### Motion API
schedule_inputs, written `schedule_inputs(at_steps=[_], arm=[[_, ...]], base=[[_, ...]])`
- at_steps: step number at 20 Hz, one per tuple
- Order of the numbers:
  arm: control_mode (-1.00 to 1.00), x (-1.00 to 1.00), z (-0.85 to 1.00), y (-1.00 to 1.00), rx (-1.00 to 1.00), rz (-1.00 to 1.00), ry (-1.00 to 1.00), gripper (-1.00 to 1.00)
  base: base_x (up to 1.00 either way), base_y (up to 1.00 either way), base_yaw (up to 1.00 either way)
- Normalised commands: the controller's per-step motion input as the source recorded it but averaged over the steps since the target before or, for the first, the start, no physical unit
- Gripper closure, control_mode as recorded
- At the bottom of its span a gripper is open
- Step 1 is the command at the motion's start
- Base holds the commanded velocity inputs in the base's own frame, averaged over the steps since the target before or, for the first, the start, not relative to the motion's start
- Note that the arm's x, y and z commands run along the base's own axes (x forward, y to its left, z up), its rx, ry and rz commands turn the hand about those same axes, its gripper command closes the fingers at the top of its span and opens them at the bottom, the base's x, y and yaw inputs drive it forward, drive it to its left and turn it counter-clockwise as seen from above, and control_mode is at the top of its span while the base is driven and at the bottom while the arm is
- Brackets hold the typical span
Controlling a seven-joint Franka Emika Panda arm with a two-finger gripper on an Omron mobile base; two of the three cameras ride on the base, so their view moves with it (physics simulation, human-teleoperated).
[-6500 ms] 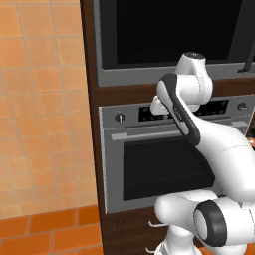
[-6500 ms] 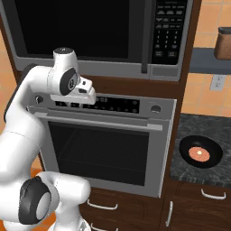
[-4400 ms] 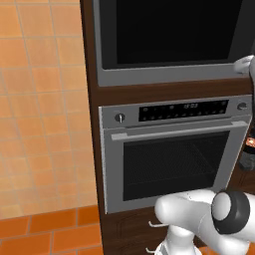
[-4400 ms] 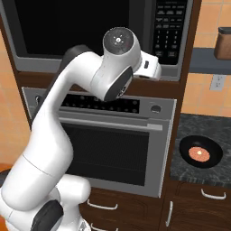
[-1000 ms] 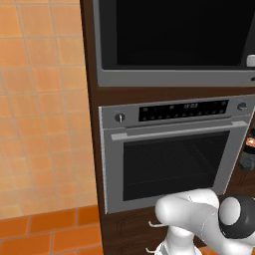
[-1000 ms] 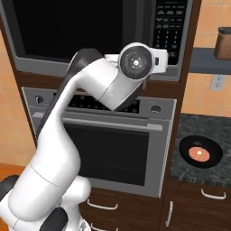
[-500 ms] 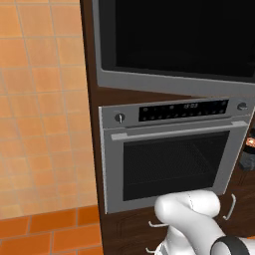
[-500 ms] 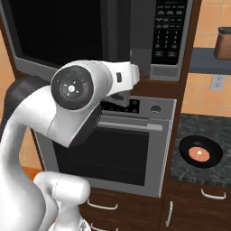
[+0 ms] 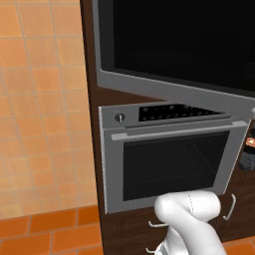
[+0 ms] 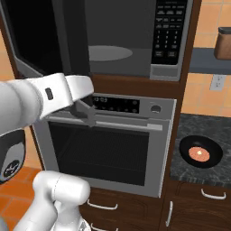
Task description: Open the microwave, place the bowl with waffle inside the microwave, then close the microwave door and turn it on.
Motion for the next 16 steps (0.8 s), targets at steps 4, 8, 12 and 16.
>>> schedule_inputs(at_steps=[4,8,12,16], arm=[[-1.00,-0.19,0.00,1.00,-0.29,-0.11,0.14,-1.00],[-1.00,-0.66,-0.03,0.46,-0.10,-0.04,0.02,-1.00],[-1.00,-1.00,-0.12,-0.44,0.13,-0.04,0.00,-1.00],[-1.00,-1.00,-0.11,-0.82,0.31,-0.08,0.05,-1.00]], base=[[0.00,0.00,0.00],[0.00,0.00,0.00],[0.00,0.00,0.00],[0.00,0.00,0.00]])
